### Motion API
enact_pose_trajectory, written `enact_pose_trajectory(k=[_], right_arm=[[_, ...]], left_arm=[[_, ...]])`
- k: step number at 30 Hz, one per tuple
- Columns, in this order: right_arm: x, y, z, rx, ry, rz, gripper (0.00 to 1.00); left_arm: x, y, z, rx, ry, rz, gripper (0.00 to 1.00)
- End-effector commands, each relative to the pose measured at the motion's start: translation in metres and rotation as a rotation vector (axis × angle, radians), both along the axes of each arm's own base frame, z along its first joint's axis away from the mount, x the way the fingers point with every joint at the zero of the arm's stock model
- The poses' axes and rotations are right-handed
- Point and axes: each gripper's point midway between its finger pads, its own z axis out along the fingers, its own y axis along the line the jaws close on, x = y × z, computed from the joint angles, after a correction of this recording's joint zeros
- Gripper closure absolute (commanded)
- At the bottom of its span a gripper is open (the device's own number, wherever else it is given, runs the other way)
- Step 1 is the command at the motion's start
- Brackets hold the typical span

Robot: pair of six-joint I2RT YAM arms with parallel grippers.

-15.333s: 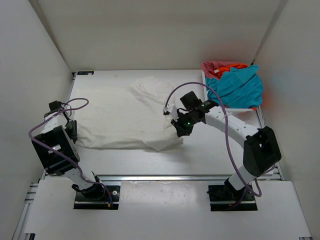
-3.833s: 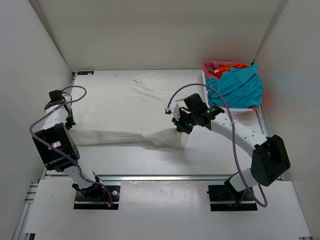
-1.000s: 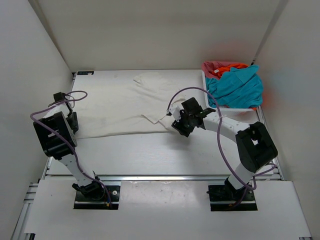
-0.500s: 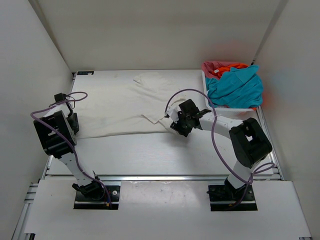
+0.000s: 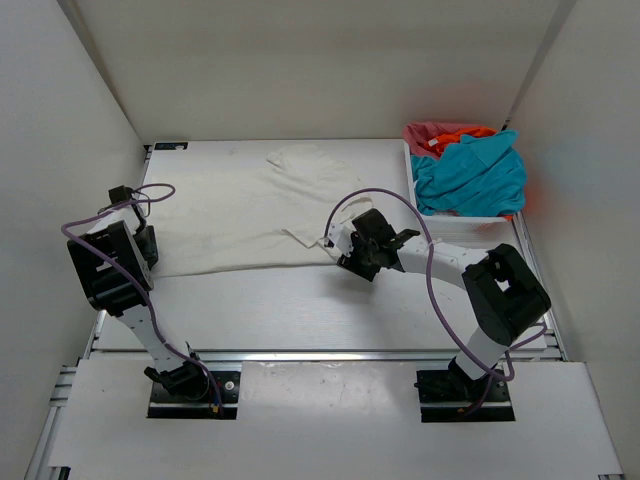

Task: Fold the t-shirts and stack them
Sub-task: Fold the flattened tshirt in 1/3 of the way

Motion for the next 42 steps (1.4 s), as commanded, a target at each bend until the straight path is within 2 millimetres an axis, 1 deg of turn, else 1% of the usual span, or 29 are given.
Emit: enact_pose_trajectory(k=[1,4,5,6,7,8,9,10,11,13,16,18,19,20,21,22,24,25,28,30,32,33,34,35,36,38,39,40,42], right_arm=[[0.026,0.000,0.006,-0.020,-0.084,-0.022,0.45],[0.035,-0.005,0.000,-0.044,-0.103,-0.050,0.48],[0.034,-0.006,-0.004,-0.053,-0.094,-0.054,0.52],[0.037,-0.008,-0.005,-0.053,-0.101,-0.065,0.58],[0.042,-0.009,-0.001,-0.048,-0.105,-0.077,0.63],[0.048,-0.009,0.002,-0.028,-0.101,-0.093,0.73],[0.049,-0.014,0.003,-0.021,-0.085,-0.106,0.82],[0.051,-0.010,0.010,0.003,-0.079,-0.112,0.85],[0.054,-0.013,0.016,0.009,-0.086,-0.126,0.90],[0.047,-0.012,0.019,0.041,-0.046,-0.104,0.95],[0.037,-0.007,0.025,0.096,0.002,-0.073,0.96],[0.038,-0.010,0.020,0.122,0.067,-0.119,0.99],[0.035,-0.005,0.022,0.159,0.127,-0.147,0.99],[0.038,-0.006,0.022,0.196,0.184,-0.189,1.00],[0.044,-0.009,0.022,0.217,0.204,-0.218,1.00],[0.042,-0.006,0.023,0.250,0.234,-0.227,1.00],[0.046,-0.007,0.021,0.269,0.275,-0.253,1.00],[0.043,-0.008,0.022,0.281,0.308,-0.263,1.00],[0.053,-0.020,0.023,0.366,0.394,-0.385,1.00],[0.051,-0.027,0.019,0.360,0.415,-0.427,0.99],[0.044,-0.027,0.012,0.342,0.439,-0.431,0.94],[0.043,-0.025,0.014,0.345,0.440,-0.440,0.92],[0.036,-0.026,0.011,0.340,0.464,-0.460,0.88],[0.036,-0.026,0.013,0.345,0.465,-0.457,0.84],[0.033,-0.030,0.011,0.346,0.481,-0.492,0.82],[0.033,-0.035,0.014,0.370,0.499,-0.537,0.72],[0.029,-0.040,0.013,0.363,0.521,-0.576,0.69],[0.032,-0.042,0.017,0.387,0.525,-0.606,0.67],[0.024,-0.045,0.016,0.382,0.560,-0.647,0.64]], left_arm=[[0.010,-0.002,0.000,-0.008,-0.034,-0.008,0.35],[0.009,-0.001,0.001,-0.007,-0.038,0.001,0.35],[0.008,-0.001,0.000,-0.009,-0.028,-0.002,0.35],[0.013,-0.001,0.003,-0.007,-0.046,-0.005,0.36],[0.010,-0.001,0.001,-0.008,-0.033,-0.003,0.35],[0.010,0.003,0.003,-0.005,-0.041,0.003,0.35],[0.012,0.002,0.005,0.001,-0.042,0.000,0.35],[0.013,0.004,0.008,0.009,-0.044,-0.013,0.35],[0.013,0.005,0.007,0.009,-0.045,-0.006,0.35],[0.011,0.007,0.007,0.019,-0.035,-0.006,0.35],[0.013,0.008,0.009,0.019,-0.041,-0.006,0.35],[0.012,0.005,0.005,0.002,-0.033,-0.005,0.35],[0.012,0.007,0.006,0.010,-0.032,-0.004,0.35],[0.012,0.005,0.006,0.007,-0.030,-0.006,0.35],[0.012,0.004,0.005,0.004,-0.027,-0.006,0.35],[0.014,0.004,0.009,0.009,-0.036,-0.012,0.36],[0.012,0.004,0.005,0.001,-0.027,-0.007,0.35],[0.012,0.004,0.007,0.003,-0.026,-0.010,0.35],[0.008,0.006,0.006,0.010,-0.019,-0.007,0.35],[0.007,0.005,0.008,0.013,-0.022,-0.013,0.35],[0.003,0.004,0.006,0.013,-0.010,-0.011,0.36],[0.003,0.004,0.004,0.009,-0.007,-0.015,0.35],[-0.001,0.003,0.003,-0.001,0.006,-0.011,0.35],[0.000,0.003,0.004,0.002,0.005,-0.012,0.35],[0.000,0.004,0.004,0.003,0.002,-0.012,0.35],[0.000,0.003,0.006,0.007,-0.001,-0.016,0.35],[-0.003,0.002,0.003,0.001,0.012,-0.022,0.36],[-0.004,0.000,0.004,0.001,0.012,-0.022,0.35],[-0.005,0.002,0.004,-0.004,0.009,-0.013,0.35]])
